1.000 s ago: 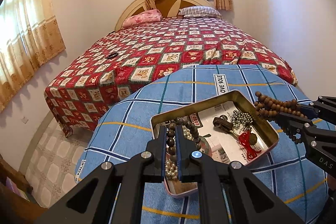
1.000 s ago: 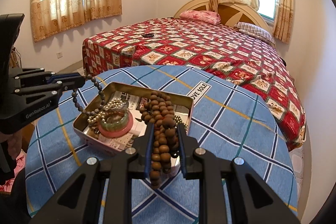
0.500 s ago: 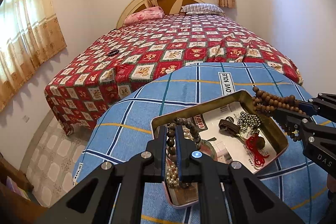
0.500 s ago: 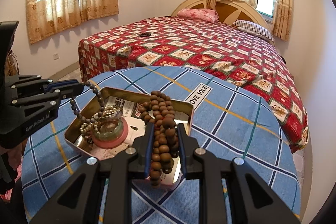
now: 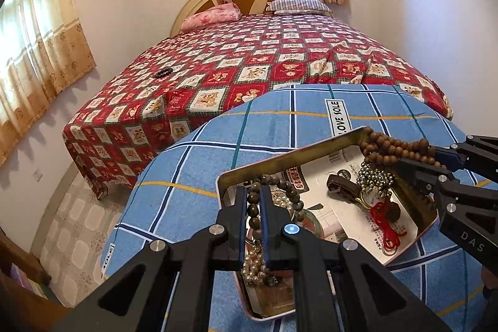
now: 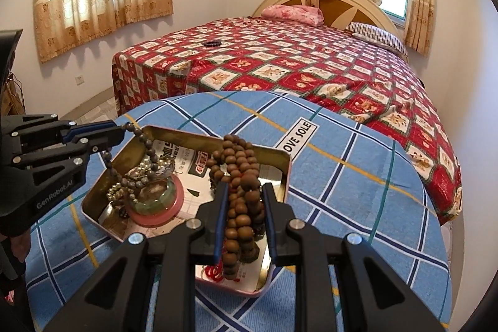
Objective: Organize jewelry
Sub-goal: 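Carry the wooden bead bracelet and brown prayer beads into the pink tin with both tools, then open both tools to release the bracelet and prayer beads into the tin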
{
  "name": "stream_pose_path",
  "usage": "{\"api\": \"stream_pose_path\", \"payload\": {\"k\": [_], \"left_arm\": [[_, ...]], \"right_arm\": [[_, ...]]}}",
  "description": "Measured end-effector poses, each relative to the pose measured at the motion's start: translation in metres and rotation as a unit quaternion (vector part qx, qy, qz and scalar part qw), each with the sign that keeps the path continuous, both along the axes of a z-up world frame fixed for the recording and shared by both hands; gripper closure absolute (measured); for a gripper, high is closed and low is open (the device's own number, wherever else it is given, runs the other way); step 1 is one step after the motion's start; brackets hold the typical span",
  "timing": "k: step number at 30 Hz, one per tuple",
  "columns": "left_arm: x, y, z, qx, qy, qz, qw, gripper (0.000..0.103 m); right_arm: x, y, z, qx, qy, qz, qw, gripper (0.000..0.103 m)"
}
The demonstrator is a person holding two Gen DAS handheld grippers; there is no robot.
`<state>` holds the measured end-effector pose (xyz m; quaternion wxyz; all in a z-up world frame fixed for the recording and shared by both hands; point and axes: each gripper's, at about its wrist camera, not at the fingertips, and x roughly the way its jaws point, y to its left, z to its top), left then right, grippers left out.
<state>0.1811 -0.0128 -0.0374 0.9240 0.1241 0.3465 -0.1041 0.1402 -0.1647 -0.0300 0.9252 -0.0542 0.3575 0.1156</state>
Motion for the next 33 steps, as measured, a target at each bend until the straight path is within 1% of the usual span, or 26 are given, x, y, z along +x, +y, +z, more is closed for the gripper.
{"api": "stream_pose_path", "payload": {"k": [20,29,33], "left_arm": [[0.004,0.001,-0.021,0.004,0.021,0.007,0.9997,0.096],[0.004,0.0,-0.022,0.001,0.023,0.003,0.9997,0.096],[0.0,0.002,-0.017,-0.012,0.022,-0.005,0.9997,0.095]], "right_arm": [[0.005,0.011,-0.017,-0.014,0.019,0.004,1.0,0.08],[0.006,0.012,-0.022,-0.018,0.025,0.007,1.0,0.079],[0.004,0.012,-0.022,-0.021,0.023,0.006,0.999,0.079]]}}
